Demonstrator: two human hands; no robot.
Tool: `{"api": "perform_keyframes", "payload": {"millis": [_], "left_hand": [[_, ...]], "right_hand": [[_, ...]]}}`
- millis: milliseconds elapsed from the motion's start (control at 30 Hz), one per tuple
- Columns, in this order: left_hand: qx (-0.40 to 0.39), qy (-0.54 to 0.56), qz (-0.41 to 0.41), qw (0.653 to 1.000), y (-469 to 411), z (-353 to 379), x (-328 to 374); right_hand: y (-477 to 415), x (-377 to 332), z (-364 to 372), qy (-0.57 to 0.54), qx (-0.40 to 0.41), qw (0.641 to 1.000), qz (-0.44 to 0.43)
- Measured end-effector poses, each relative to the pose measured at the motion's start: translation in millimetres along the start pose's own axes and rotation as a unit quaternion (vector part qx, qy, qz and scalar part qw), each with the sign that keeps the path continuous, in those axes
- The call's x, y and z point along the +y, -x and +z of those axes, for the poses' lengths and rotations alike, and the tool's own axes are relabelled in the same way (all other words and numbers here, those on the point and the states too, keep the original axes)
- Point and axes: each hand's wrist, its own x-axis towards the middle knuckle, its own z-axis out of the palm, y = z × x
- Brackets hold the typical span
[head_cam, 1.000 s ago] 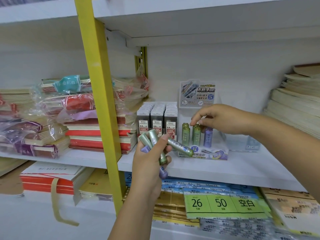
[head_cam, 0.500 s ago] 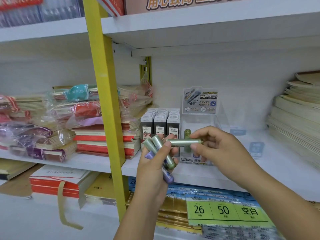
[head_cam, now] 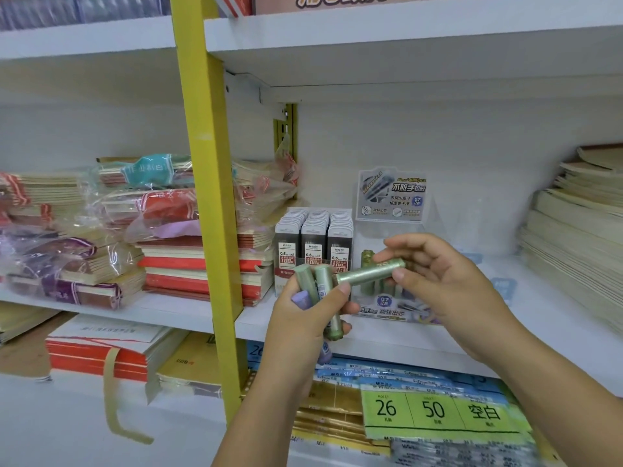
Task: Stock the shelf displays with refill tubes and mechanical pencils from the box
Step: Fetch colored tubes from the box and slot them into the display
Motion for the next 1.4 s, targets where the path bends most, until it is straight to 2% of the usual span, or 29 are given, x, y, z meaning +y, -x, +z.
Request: {"api": "perform_keyframes", "payload": {"millis": [133,300,367,433,533,600,767,900,1000,1233,1400], "left_hand": [[0.003,0.004,0.002,1.000,-0.4,0.7,-0.6],[0.016,0.012,0.021,1.000,-1.5,6.2,-3.3],[0.008,0.019,0.031,0.999,-1.1,9.7,-3.7],[-0.001,0.040,0.041,0.998,-0.3,13.2,-3.1],[-0.016,0.051,0.047,0.997,-0.5,14.5,-2.1],[-0.012,0.054,0.045,0.997,-1.0,11.9,-1.7],[0.000,0.027,0.029,0.999,-2.0,2.1,1.9],[0.005,0.010,0.012,1.000,-4.5,-2.2,0.6],[0.003,0.002,0.005,1.000,-5.8,-4.4,-0.4],[-0.001,-0.016,-0.004,1.000,-7.6,-6.1,-4.5],[-0.006,-0.023,-0.006,1.000,-6.7,-6.5,-3.8]], "right_hand": [[-0.5,-0.8,-0.6,0.026,-0.006,1.000,-0.011],[-0.2,1.1,9.3,-0.087,0.085,0.993,-0.005],[-0.6,0.2,13.8,-0.096,0.104,0.990,-0.004],[-4.2,-6.8,14.4,-0.057,0.112,0.992,-0.033],[-27.3,-20.5,1.0,0.063,0.141,0.983,-0.099],[-52.1,-24.2,-11.9,0.122,0.150,0.976,-0.101],[-94.7,-9.7,-20.4,0.250,0.014,0.968,0.010],[-101.0,3.5,-17.7,0.247,-0.063,0.962,0.094],[-99.1,10.4,-17.1,0.240,-0.082,0.961,0.109],[-93.1,12.2,-11.4,0.239,-0.070,0.965,0.079],[-93.1,11.4,-11.7,0.266,-0.090,0.951,0.131]]}}
